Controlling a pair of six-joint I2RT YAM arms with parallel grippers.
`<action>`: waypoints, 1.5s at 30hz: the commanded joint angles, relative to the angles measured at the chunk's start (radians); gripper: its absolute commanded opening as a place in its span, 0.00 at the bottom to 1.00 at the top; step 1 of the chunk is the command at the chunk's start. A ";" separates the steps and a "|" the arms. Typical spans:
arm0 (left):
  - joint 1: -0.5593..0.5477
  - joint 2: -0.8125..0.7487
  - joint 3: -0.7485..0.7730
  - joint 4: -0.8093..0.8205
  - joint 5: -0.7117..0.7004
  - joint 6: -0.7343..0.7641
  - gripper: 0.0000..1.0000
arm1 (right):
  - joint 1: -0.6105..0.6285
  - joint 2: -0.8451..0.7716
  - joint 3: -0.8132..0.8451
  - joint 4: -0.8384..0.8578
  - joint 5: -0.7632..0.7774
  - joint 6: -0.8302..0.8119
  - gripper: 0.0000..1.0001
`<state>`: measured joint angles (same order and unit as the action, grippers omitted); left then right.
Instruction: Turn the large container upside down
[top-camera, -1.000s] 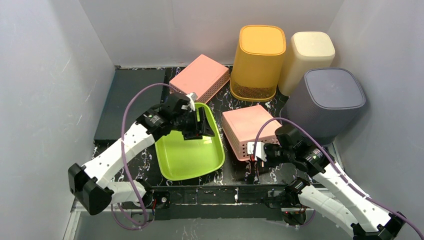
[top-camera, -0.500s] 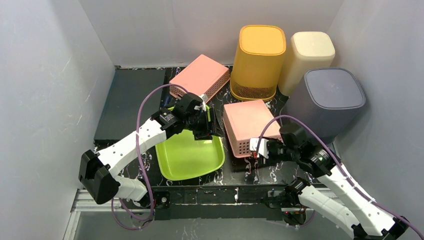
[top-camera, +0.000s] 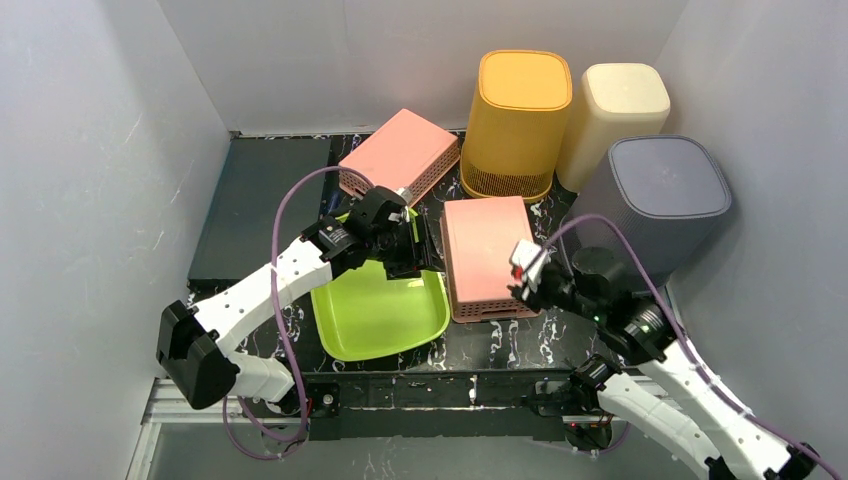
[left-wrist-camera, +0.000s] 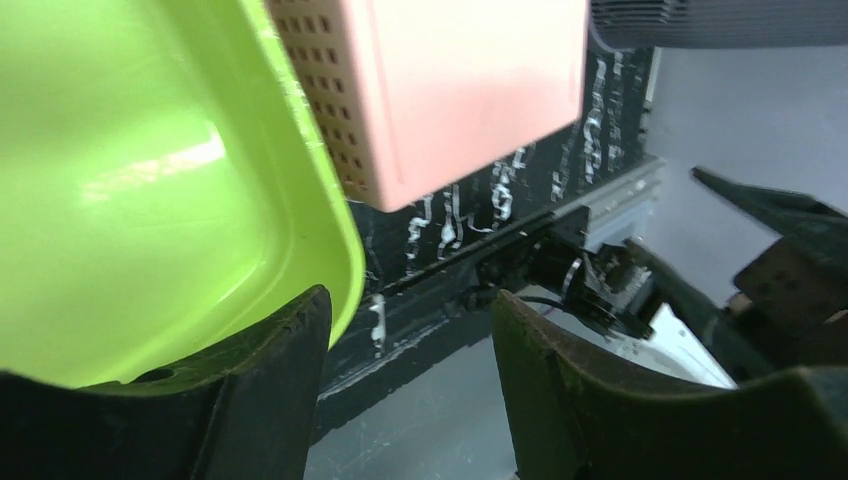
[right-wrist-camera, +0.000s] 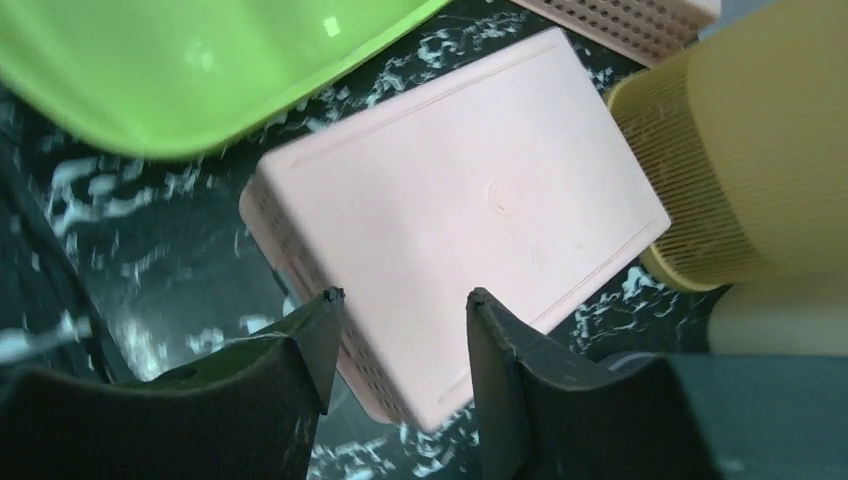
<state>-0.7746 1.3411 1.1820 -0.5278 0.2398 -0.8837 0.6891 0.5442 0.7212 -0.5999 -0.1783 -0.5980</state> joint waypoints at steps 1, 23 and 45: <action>-0.002 -0.099 0.042 -0.152 -0.242 0.004 0.58 | -0.002 0.177 0.030 0.319 0.272 0.611 0.57; 0.507 -0.421 -0.273 -0.467 -0.392 0.098 0.72 | 0.240 1.108 0.548 0.117 0.881 0.959 0.79; 0.522 -0.304 -0.448 -0.272 -0.252 0.121 0.40 | 0.204 0.961 0.455 0.282 0.331 1.004 0.78</action>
<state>-0.2573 1.0290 0.7605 -0.8383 -0.0589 -0.7662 0.8871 1.5639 1.1740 -0.4496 0.4374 0.3611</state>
